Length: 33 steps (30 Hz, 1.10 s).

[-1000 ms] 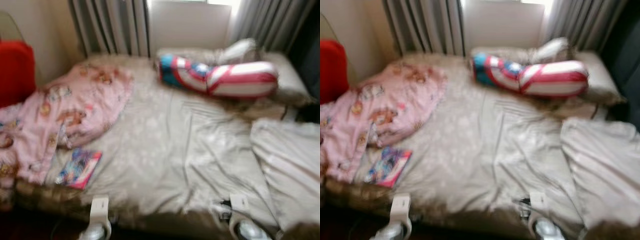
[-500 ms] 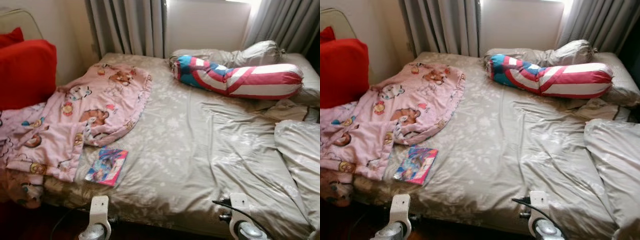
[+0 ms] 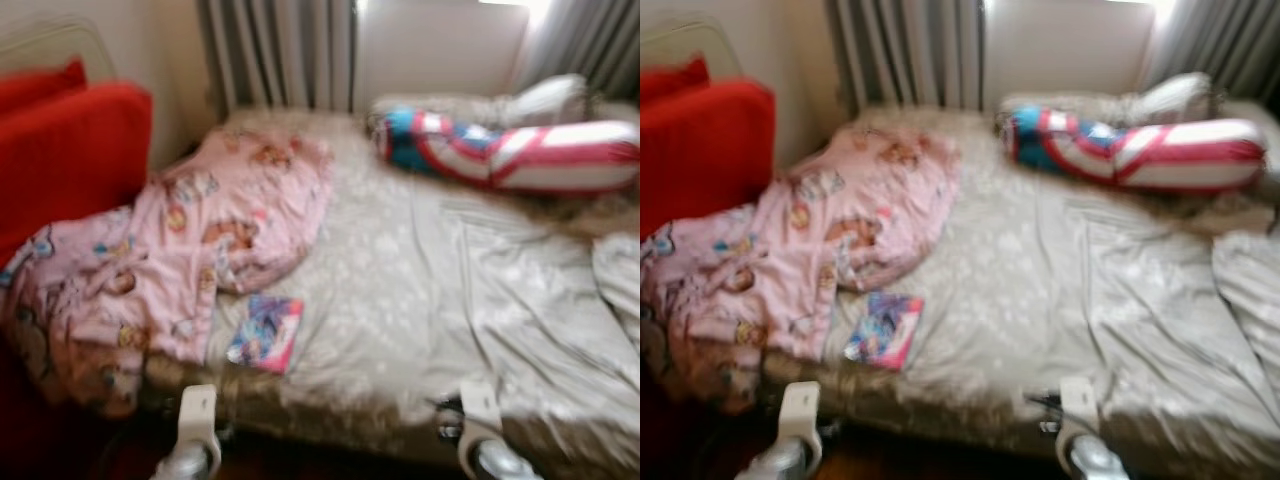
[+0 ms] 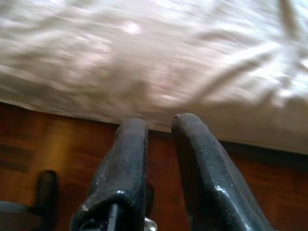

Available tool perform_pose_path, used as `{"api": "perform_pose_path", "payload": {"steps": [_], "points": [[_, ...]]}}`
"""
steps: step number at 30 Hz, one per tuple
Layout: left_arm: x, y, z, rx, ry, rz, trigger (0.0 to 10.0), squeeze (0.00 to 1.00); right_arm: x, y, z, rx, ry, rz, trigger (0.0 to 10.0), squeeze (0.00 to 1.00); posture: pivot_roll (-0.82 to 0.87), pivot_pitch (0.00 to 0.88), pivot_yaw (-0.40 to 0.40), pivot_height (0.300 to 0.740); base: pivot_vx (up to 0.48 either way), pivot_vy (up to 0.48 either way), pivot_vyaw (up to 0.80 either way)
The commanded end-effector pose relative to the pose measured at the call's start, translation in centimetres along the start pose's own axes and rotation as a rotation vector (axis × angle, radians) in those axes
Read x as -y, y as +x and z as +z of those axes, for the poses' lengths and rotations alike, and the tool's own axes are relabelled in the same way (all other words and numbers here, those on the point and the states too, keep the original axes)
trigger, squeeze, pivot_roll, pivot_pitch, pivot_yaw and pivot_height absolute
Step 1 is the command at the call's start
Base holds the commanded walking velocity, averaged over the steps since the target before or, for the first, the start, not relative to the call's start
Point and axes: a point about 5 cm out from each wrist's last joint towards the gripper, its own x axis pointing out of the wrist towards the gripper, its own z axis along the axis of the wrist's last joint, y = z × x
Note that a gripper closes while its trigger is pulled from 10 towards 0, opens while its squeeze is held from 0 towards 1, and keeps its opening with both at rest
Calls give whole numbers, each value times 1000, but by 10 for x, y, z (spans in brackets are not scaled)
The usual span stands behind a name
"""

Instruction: Clean up the room

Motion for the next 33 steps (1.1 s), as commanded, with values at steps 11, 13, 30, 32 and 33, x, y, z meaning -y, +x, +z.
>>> {"api": "perform_pose_path", "payload": {"steps": [11,13,30,32,33], "points": [[5,0,1,-2,2,-10,10000,0,11,-2,-4,-15,-2,-25,10000,0,60,0,-21,740,0,388,0],[5,0,1,-2,2,-10,10000,0,11,-2,-4,-15,-2,-25,10000,0,60,0,-21,740,0,386,0],[6,1,1,-1,1,-10,10000,0,11,-2,-4,-16,-3,-25,10000,0,63,0,-24,740,0,362,0],[6,1,1,-1,2,-9,10000,0,11,-2,-4,-17,-5,-25,10000,0,63,0,-24,740,0,167,0],[6,1,1,-1,2,-9,10000,0,11,-2,-4,-17,-5,-25,10000,0,63,0,-24,740,0,0,0]]}}
